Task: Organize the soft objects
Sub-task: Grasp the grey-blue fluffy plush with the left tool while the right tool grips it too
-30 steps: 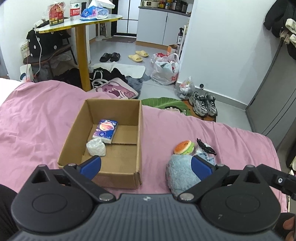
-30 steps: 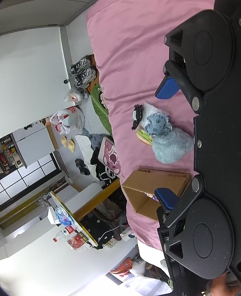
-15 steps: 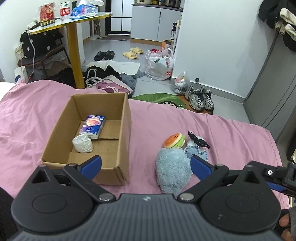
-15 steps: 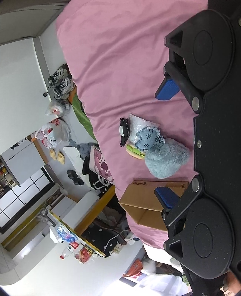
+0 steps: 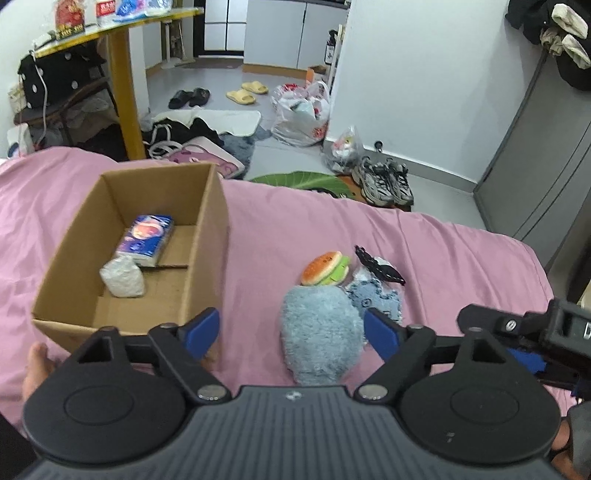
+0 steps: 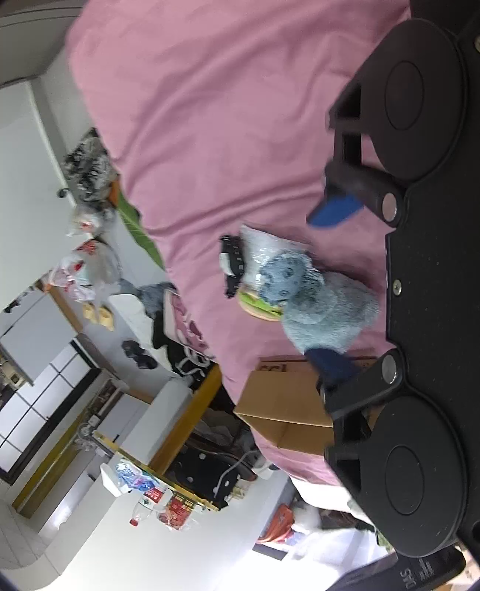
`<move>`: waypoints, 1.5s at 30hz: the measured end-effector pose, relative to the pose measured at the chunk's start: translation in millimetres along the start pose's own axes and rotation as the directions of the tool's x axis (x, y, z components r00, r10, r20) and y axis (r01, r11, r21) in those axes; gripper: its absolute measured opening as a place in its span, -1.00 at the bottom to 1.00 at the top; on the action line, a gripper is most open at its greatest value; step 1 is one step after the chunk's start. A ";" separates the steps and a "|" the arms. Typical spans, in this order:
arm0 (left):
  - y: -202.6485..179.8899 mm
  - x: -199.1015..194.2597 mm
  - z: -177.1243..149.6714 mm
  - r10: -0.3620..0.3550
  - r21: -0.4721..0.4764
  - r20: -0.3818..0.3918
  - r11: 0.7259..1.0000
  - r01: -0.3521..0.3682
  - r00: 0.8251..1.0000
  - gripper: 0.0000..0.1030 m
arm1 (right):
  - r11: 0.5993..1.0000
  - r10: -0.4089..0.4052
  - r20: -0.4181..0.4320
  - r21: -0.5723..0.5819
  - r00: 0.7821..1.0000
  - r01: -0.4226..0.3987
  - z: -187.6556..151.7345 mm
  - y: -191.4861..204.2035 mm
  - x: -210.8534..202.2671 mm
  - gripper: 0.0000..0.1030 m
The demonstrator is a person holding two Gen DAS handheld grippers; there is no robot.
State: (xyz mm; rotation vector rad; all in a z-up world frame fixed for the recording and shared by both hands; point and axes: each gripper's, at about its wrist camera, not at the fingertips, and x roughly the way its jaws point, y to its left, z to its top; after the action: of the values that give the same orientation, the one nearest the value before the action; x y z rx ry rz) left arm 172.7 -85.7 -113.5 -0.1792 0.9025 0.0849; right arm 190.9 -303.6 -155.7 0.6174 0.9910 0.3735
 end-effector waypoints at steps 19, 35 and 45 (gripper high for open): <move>-25.1 52.5 -7.7 -0.064 -0.022 -0.101 0.998 0.062 0.993 -0.09 | 0.994 0.026 -0.090 0.108 0.996 -0.016 11.1 -21.2 33.8 0.09; -5.6 75.9 -9.2 0.032 -0.045 -0.139 0.998 -0.039 0.990 -0.08 | 0.993 0.043 -0.171 0.116 0.984 -0.024 12.5 -16.2 69.9 0.10; 6.0 72.4 -10.2 -0.004 -0.094 -0.135 0.996 -0.009 0.991 -0.30 | 0.991 0.095 -0.193 0.109 0.977 -0.075 11.2 -10.4 71.4 0.10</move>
State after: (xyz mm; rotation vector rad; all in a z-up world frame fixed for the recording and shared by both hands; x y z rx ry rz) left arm 208.6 -82.0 -177.3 -0.2743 1.0341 0.1190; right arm 236.9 -275.4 -205.0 0.7260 1.1818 0.4690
